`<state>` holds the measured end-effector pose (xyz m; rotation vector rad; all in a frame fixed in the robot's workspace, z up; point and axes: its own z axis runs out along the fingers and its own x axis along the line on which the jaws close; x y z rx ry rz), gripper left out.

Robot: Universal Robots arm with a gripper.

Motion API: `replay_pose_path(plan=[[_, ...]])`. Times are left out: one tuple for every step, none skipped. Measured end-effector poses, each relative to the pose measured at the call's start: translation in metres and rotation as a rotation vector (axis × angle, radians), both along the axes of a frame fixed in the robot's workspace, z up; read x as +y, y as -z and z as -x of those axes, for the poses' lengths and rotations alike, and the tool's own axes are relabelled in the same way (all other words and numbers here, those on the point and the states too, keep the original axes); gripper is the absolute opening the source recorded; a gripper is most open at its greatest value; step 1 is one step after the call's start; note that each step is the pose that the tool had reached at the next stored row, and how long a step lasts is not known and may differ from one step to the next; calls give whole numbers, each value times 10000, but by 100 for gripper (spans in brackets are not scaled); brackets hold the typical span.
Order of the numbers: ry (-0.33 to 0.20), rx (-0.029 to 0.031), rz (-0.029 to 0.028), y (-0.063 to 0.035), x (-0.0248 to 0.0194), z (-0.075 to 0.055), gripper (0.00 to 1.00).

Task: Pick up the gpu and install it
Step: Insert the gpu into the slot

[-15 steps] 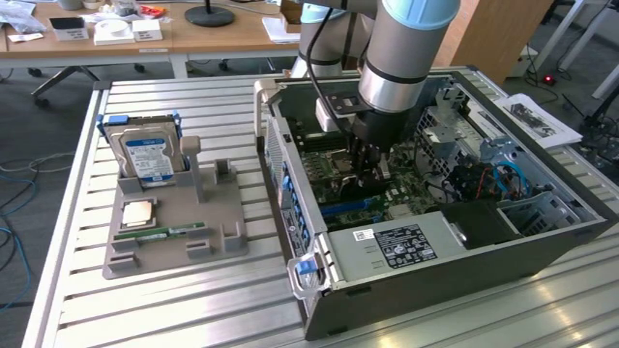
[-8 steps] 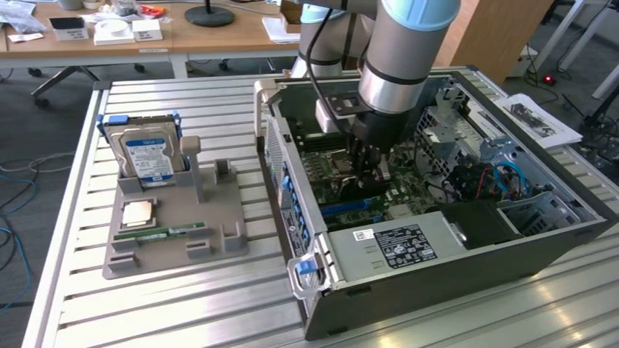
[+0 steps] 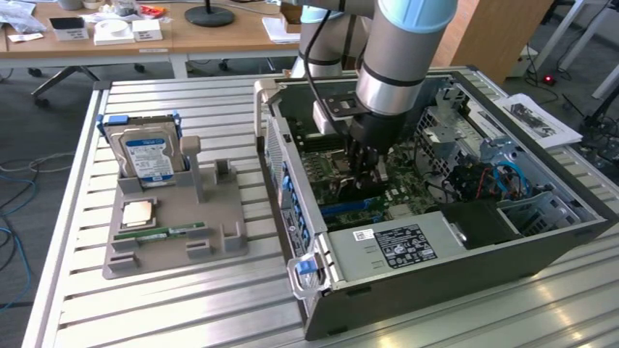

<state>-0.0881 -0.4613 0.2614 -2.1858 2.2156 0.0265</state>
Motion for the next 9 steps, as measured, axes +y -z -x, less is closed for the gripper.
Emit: replay_pose_path(plan=[[0,0,-1,5,0,0,27],[0,0,-1,11,0,0,27],[0,1,0,17,0,0,27],[0,0,-1,24,0,0,27],[-1,0,-1,30,0,0,27],[0,1,0,36,0,0,27],[0,0,-1,42,0,0,27],[0,1,1,52,0,0,27],[-1,1,2,57,0,0,27]])
